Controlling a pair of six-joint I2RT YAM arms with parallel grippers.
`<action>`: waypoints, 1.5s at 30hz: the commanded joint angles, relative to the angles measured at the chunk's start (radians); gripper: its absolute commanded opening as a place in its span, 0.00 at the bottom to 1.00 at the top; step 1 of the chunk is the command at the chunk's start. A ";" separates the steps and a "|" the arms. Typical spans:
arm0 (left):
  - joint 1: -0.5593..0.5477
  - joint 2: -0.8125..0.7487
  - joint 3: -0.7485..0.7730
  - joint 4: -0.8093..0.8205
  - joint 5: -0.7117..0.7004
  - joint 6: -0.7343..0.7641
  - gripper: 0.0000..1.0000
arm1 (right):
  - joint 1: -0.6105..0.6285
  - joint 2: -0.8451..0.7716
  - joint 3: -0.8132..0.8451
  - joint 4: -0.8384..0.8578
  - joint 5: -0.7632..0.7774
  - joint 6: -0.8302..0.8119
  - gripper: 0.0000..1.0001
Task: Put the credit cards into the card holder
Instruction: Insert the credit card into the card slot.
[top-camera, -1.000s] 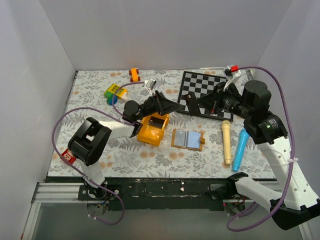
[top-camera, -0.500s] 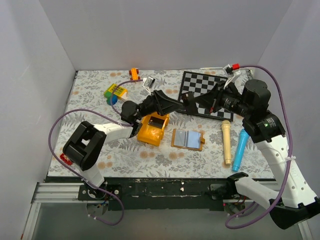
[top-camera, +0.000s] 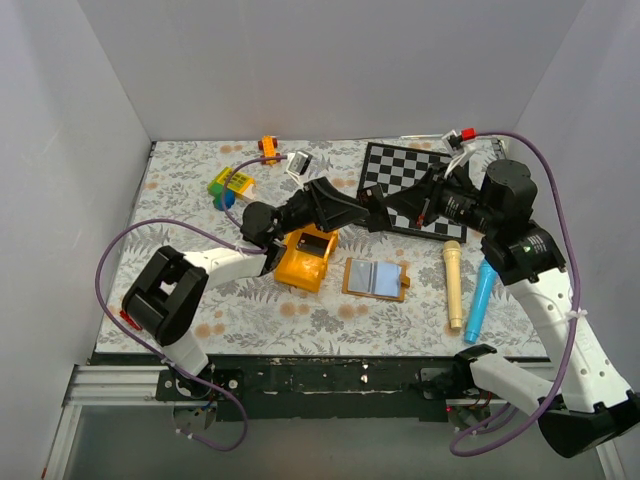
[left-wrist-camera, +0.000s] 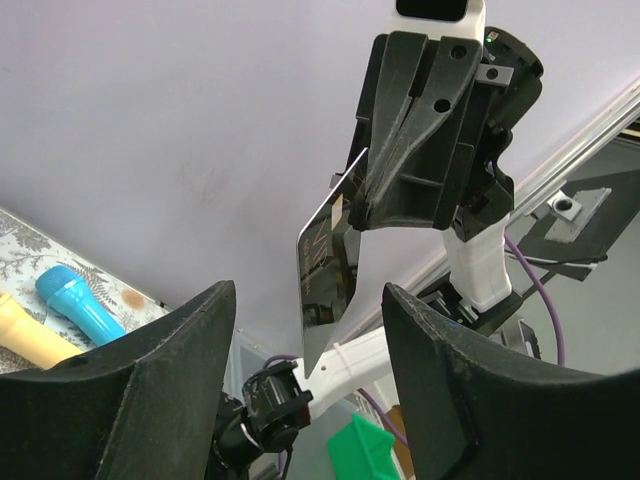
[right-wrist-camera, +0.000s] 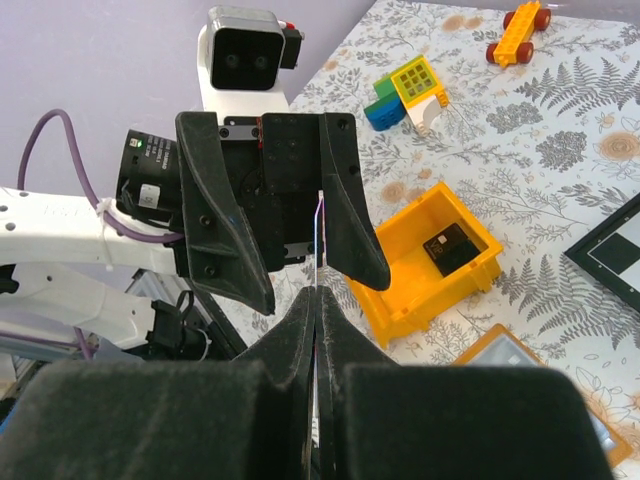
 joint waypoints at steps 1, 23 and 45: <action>-0.012 -0.040 0.034 0.338 0.013 0.022 0.59 | -0.005 0.002 -0.011 0.069 -0.029 0.021 0.01; -0.012 -0.066 0.035 0.299 0.015 0.022 0.00 | -0.023 0.013 -0.046 0.123 -0.100 0.050 0.35; -0.014 -0.051 0.055 0.330 0.038 -0.005 0.00 | -0.031 0.043 -0.080 0.216 -0.180 0.110 0.14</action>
